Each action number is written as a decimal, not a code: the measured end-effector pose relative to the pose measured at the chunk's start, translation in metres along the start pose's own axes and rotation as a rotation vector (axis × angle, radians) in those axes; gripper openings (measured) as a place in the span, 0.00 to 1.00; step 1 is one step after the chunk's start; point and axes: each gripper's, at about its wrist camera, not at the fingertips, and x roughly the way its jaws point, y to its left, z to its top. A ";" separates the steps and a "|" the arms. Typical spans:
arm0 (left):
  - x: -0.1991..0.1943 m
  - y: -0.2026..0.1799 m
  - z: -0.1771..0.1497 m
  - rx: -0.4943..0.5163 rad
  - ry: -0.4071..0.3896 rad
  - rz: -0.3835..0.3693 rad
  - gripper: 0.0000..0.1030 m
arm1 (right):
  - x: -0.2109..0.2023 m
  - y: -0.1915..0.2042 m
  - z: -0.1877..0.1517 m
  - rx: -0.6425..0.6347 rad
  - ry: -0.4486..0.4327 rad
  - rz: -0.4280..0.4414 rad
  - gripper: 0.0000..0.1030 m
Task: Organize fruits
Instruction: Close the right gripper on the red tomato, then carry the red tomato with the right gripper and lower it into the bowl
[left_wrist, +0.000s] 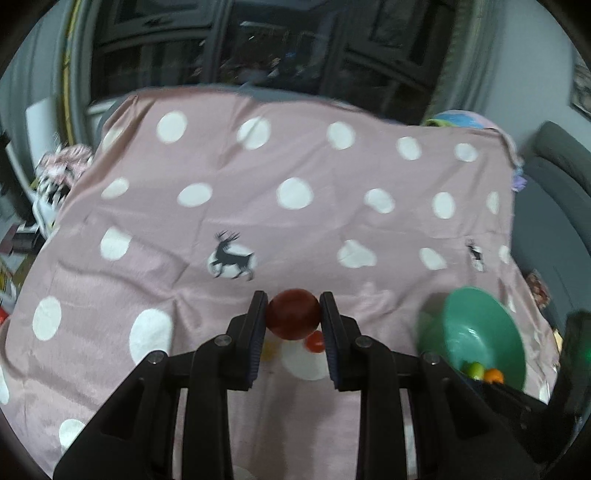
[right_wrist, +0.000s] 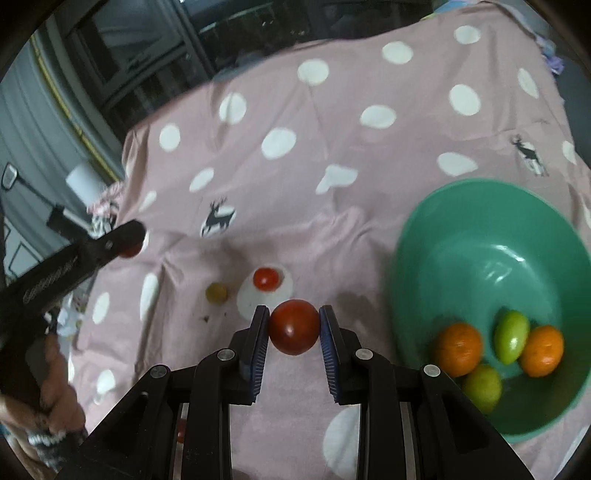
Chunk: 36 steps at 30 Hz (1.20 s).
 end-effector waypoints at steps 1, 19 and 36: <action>-0.005 -0.007 -0.001 0.016 -0.008 -0.014 0.27 | -0.005 -0.003 0.001 0.010 -0.014 -0.006 0.28; -0.016 -0.113 -0.031 0.195 0.006 -0.230 0.27 | -0.067 -0.083 0.006 0.241 -0.204 -0.087 0.28; 0.025 -0.175 -0.066 0.246 0.176 -0.348 0.27 | -0.071 -0.140 -0.005 0.409 -0.161 -0.147 0.28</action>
